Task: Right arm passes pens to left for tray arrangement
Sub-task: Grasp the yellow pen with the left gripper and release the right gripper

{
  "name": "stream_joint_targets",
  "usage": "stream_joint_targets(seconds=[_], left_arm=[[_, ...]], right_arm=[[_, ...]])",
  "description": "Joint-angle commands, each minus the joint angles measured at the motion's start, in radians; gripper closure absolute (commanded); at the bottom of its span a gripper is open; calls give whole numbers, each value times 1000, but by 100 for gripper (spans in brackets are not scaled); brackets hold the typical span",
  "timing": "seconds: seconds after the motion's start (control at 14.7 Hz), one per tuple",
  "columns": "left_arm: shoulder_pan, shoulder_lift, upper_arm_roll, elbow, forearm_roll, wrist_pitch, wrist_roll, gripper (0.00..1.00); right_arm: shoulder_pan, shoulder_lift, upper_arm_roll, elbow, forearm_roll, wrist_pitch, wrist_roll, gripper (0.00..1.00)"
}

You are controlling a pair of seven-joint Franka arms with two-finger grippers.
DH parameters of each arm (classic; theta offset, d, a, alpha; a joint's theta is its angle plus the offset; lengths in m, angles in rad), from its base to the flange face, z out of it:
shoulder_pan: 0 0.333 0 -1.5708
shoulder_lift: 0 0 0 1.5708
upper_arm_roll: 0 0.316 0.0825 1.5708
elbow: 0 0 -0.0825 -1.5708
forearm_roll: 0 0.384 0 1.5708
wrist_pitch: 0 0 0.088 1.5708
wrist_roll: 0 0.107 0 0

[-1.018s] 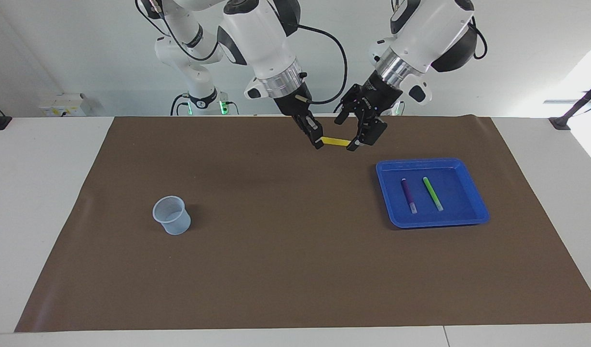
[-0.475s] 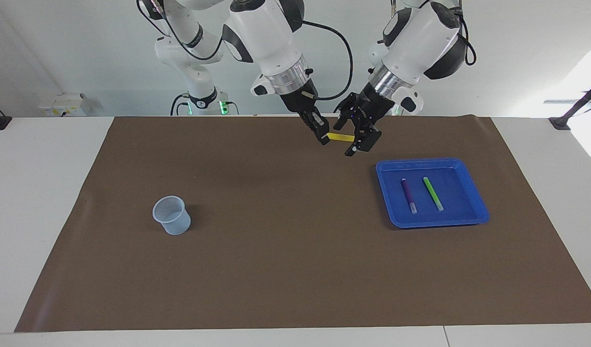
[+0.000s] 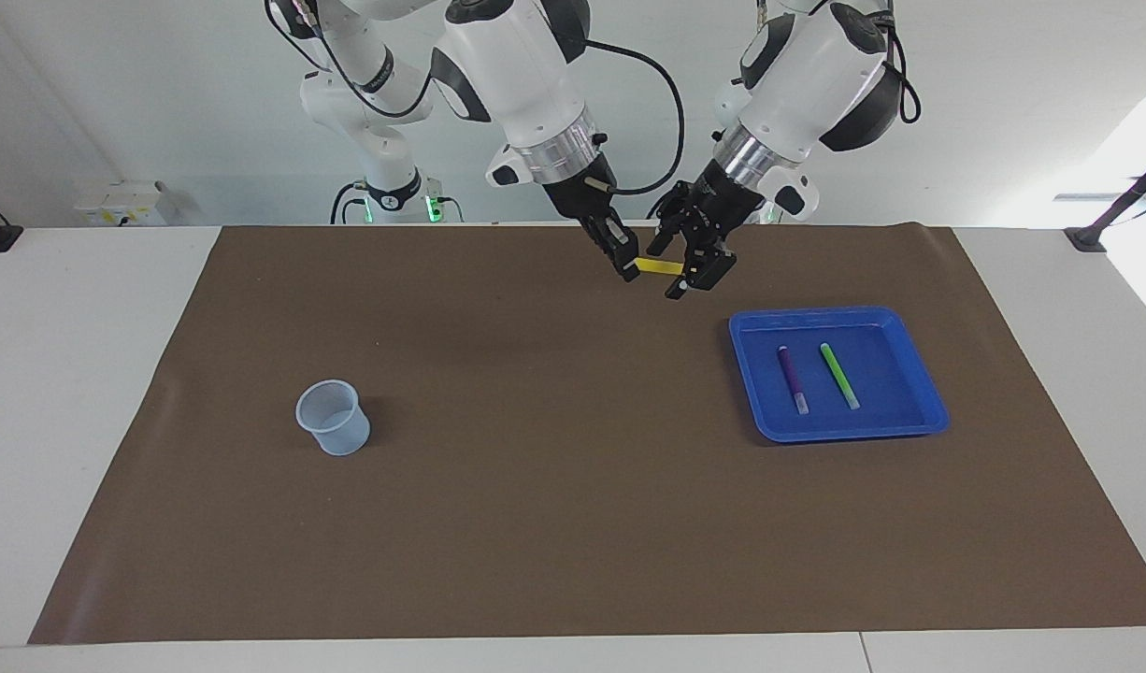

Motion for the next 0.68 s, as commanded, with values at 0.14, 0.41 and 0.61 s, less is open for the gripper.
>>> stream_joint_targets(seconds=[0.14, 0.41, 0.61], left_arm=[[3, -51, 8, -34, -16, -11, -7, 38], [3, -53, 8, -35, -16, -14, -10, 53], [3, -53, 8, -37, -16, -14, -3, 97]], right_arm=[[-7, 15, 15, 18, -4, 7, 11, 100], [-7, 15, 15, 18, -4, 7, 8, 100], [-7, 15, 13, 18, -4, 7, 7, 100]])
